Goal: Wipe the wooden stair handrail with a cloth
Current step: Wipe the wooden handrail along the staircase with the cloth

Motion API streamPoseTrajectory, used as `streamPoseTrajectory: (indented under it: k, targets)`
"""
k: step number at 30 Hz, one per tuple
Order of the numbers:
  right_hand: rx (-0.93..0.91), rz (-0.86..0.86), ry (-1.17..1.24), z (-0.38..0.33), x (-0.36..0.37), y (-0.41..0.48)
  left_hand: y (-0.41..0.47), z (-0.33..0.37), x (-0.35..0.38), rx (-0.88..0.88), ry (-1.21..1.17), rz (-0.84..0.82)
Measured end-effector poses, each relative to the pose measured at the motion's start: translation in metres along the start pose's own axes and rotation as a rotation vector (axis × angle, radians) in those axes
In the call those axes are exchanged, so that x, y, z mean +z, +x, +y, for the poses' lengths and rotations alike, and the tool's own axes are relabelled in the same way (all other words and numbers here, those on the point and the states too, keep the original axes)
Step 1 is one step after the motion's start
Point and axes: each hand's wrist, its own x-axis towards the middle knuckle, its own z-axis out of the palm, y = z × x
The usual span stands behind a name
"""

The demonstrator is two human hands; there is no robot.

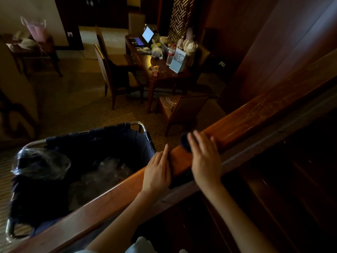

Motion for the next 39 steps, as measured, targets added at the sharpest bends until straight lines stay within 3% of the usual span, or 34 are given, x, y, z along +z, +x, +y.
streamPoseTrajectory:
  k: [2,4,8,10,12,15,18,20,23,25,27,31,33,39]
  targets:
    - [0.145,0.036,-0.053,0.02,-0.009,0.032,-0.001,0.003,-0.002,0.003,0.015,0.001]
    - [0.205,-0.045,-0.078,0.017,-0.007,0.06,0.0,0.005,-0.003,0.01,0.018,0.009]
    - [-0.06,-0.212,-0.036,-0.029,0.008,0.03,0.0,0.007,-0.005,0.009,0.012,0.012]
    - [-0.112,-0.158,0.022,-0.029,0.003,-0.004,0.001,0.005,-0.004,0.023,0.003,0.01]
    - [-0.047,-0.082,0.05,-0.006,-0.009,-0.014,0.0,0.005,-0.004,0.02,-0.003,0.013]
    - [0.197,0.043,-0.002,0.036,-0.03,0.024,0.0,0.005,-0.004,0.023,-0.002,0.021]
    - [0.335,0.043,-0.061,0.047,-0.029,0.081,0.0,0.006,-0.004,0.015,-0.002,0.021]
    - [0.216,-0.035,-0.02,0.019,-0.015,0.083,0.0,0.007,-0.004,0.011,0.004,0.024]
    - [-0.032,-0.136,0.011,-0.026,0.007,0.019,0.0,0.007,-0.003,0.016,0.012,0.032]
    - [-0.08,-0.089,0.073,-0.024,0.003,-0.013,0.0,0.006,-0.003,0.022,0.008,0.03]
    - [-0.033,-0.036,0.059,0.0,-0.007,-0.011,-0.001,0.005,-0.003,0.02,0.001,0.025]
    - [0.292,0.101,-0.007,0.057,-0.032,0.059,0.0,0.006,-0.003,0.019,0.002,0.035]
    - [0.34,0.108,-0.025,0.061,-0.03,0.086,0.0,0.006,-0.002,0.023,-0.004,0.033]
    - [-0.019,-0.004,0.091,-0.021,0.007,-0.005,0.002,0.002,0.001,0.036,0.01,0.033]
